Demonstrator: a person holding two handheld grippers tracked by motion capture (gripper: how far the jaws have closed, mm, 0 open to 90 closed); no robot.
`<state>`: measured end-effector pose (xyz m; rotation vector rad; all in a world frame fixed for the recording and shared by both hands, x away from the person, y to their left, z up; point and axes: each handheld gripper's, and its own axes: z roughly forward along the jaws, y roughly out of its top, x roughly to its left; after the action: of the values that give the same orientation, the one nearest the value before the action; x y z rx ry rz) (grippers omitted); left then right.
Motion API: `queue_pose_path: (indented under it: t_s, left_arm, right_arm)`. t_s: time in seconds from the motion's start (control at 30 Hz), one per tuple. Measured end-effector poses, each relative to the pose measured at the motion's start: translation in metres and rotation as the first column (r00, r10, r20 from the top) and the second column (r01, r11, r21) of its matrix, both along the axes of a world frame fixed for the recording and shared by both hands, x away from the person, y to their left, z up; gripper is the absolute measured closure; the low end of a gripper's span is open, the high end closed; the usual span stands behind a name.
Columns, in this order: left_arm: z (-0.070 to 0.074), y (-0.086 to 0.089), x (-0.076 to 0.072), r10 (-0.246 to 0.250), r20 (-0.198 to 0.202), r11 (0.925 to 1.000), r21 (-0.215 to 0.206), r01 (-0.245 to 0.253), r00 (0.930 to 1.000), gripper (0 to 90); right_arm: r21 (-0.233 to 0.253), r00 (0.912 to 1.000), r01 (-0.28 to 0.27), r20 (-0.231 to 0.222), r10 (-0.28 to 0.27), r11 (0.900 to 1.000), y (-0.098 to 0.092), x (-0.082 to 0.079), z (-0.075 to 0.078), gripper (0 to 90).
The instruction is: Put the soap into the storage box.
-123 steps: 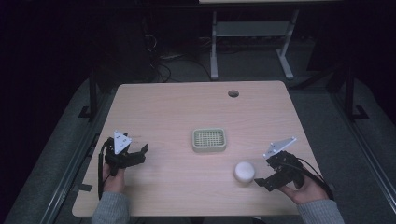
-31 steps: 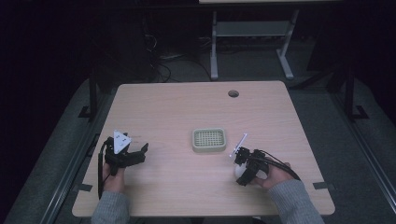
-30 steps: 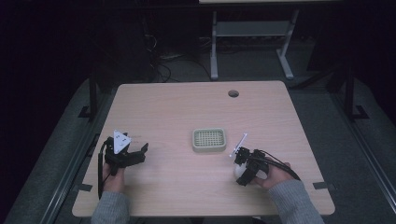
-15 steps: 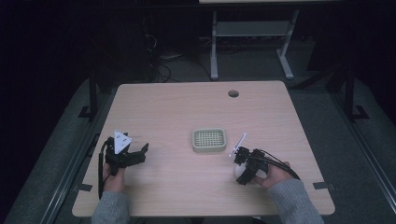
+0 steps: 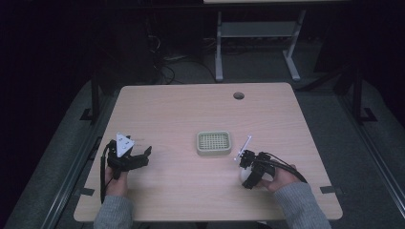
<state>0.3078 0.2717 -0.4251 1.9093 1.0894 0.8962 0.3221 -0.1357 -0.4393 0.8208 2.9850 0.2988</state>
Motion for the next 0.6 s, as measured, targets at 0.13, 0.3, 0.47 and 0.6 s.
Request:
queue_pose_path:
  t_s: [0.13, 0.3, 0.47, 0.6]
  left_arm:
    - [0.000, 0.000, 0.000, 0.001, 0.003, 1.0000, -0.002, -0.001, 1.0000, 14.9]
    - [0.000, 0.000, 0.000, 0.000, 0.003, 1.0000, 0.000, 0.000, 1.0000, 14.8]
    - [0.000, 0.000, 0.000, -0.001, 0.003, 1.0000, 0.002, 0.001, 1.0000, 14.8]
    - [0.000, 0.001, 0.001, 0.000, 0.002, 1.0000, 0.005, 0.000, 1.0000, 14.8]
  right_arm:
    - [0.009, 0.9999, 0.003, -0.010, -0.003, 1.000, -0.002, 0.000, 0.001, 23.1]
    - [0.025, 0.9999, 0.004, 0.012, -0.005, 1.000, -0.003, 0.000, 0.009, 23.2]
    - [0.044, 0.9997, 0.001, 0.025, -0.002, 0.999, -0.003, 0.003, 0.019, 23.2]
    - [0.037, 0.9996, 0.000, 0.029, -0.001, 0.999, -0.002, 0.005, 0.023, 23.2]
